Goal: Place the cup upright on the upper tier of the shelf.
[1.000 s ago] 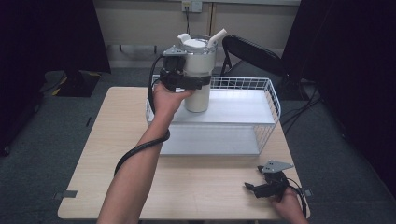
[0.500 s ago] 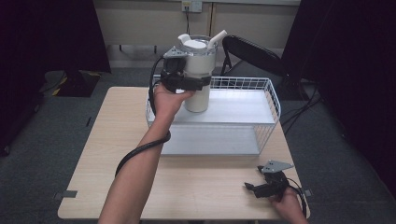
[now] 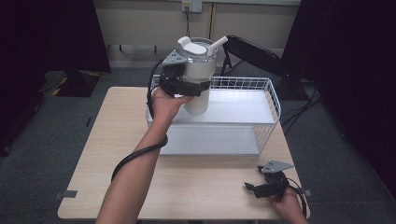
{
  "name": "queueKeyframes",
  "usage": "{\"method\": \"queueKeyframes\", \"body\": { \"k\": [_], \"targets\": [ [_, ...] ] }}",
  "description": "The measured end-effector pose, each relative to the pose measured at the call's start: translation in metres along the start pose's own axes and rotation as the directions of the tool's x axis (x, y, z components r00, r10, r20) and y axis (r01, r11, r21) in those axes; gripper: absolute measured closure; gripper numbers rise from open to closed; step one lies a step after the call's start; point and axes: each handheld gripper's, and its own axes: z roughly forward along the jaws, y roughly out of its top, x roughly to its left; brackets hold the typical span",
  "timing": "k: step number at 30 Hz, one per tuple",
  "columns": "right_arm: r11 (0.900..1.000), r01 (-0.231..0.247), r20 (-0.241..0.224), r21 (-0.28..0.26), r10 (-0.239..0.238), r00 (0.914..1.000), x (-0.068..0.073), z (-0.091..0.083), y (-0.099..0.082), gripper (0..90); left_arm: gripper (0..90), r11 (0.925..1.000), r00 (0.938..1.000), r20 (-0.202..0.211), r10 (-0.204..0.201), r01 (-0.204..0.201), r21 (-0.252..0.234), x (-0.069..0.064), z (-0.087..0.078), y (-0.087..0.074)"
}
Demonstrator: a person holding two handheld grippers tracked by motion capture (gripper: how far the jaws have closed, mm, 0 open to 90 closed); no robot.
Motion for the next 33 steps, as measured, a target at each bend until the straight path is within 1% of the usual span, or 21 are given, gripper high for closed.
{"method": "queueKeyframes", "body": {
  "k": [3, 5, 7, 12, 15, 17, 20, 27, 28, 29, 31, 32, 33],
  "targets": [
    [1.0000, 0.000, 0.000, 0.000, 0.000, 1.0000, 0.000, 0.000, 0.000, 9.9, 9.7, 0.9998, 0.9998, 0.001, 0.018, -0.018, -0.007, -0.002, -0.001, -0.002],
    [1.0000, 0.000, 0.000, 0.000, 0.000, 1.0000, 0.000, 0.000, 0.000, 9.9, 9.6, 0.9996, 0.9998, -0.004, 0.021, -0.021, -0.017, -0.003, -0.001, -0.003],
    [1.0000, 0.000, 0.000, 0.000, 0.000, 1.0000, 0.000, 0.000, 0.000, 9.9, 9.5, 0.9995, 0.9999, -0.001, 0.016, -0.016, -0.028, -0.003, -0.002, -0.005],
    [1.0000, 0.000, 0.000, 0.000, 0.000, 1.0000, 0.000, 0.000, 0.000, 9.9, 8.9, 0.9995, 1.0000, 0.002, 0.007, -0.007, -0.031, -0.003, -0.002, -0.006],
    [1.0000, 0.000, 0.000, 0.000, 0.000, 1.0000, 0.000, 0.000, 0.000, 9.9, 8.3, 0.9994, 0.9998, 0.011, -0.016, 0.016, -0.032, -0.002, -0.002, -0.008],
    [1.0000, 0.000, 0.000, 0.000, 0.000, 1.0000, 0.000, 0.000, 0.000, 9.9, 8.1, 0.9992, 0.9997, 0.008, -0.024, 0.024, -0.032, -0.002, -0.003, -0.009],
    [1.0000, 0.000, 0.000, 0.000, 0.000, 1.0000, 0.000, 0.000, 0.000, 9.9, 8.3, 0.9996, 0.9999, 0.004, -0.014, 0.014, -0.026, -0.002, -0.004, -0.010],
    [1.0000, 0.000, 0.000, 0.000, 0.000, 1.0000, 0.000, 0.000, 0.000, 9.9, 8.1, 0.9992, 0.9996, 0.000, -0.028, 0.028, -0.029, -0.003, -0.005, -0.012],
    [1.0000, 0.000, 0.000, 0.000, 0.000, 1.0000, 0.000, 0.000, 0.000, 9.9, 8.0, 0.9989, 0.9993, 0.000, -0.037, 0.037, -0.030, -0.003, -0.005, -0.013],
    [1.0000, 0.000, 0.000, 0.000, 0.000, 1.0000, 0.000, 0.000, 0.000, 9.9, 7.7, 0.9985, 0.9989, 0.005, -0.046, 0.046, -0.029, -0.002, -0.006, -0.014],
    [1.0000, 0.000, 0.000, 0.000, 0.000, 1.0000, 0.000, 0.000, 0.000, 9.9, 7.7, 0.9987, 0.9992, 0.009, -0.040, 0.040, -0.031, -0.002, -0.006, -0.016],
    [1.0000, 0.000, 0.000, 0.000, 0.000, 1.0000, 0.000, 0.000, 0.000, 9.9, 7.6, 0.9983, 0.9985, 0.016, -0.051, 0.052, -0.028, -0.001, -0.007, -0.018],
    [1.0000, 0.000, 0.000, 0.000, 0.000, 1.0000, 0.000, 0.000, 0.000, 9.9, 7.7, 0.9983, 0.9985, 0.016, -0.051, 0.052, -0.028, -0.001, -0.007, -0.018]
  ]
}}
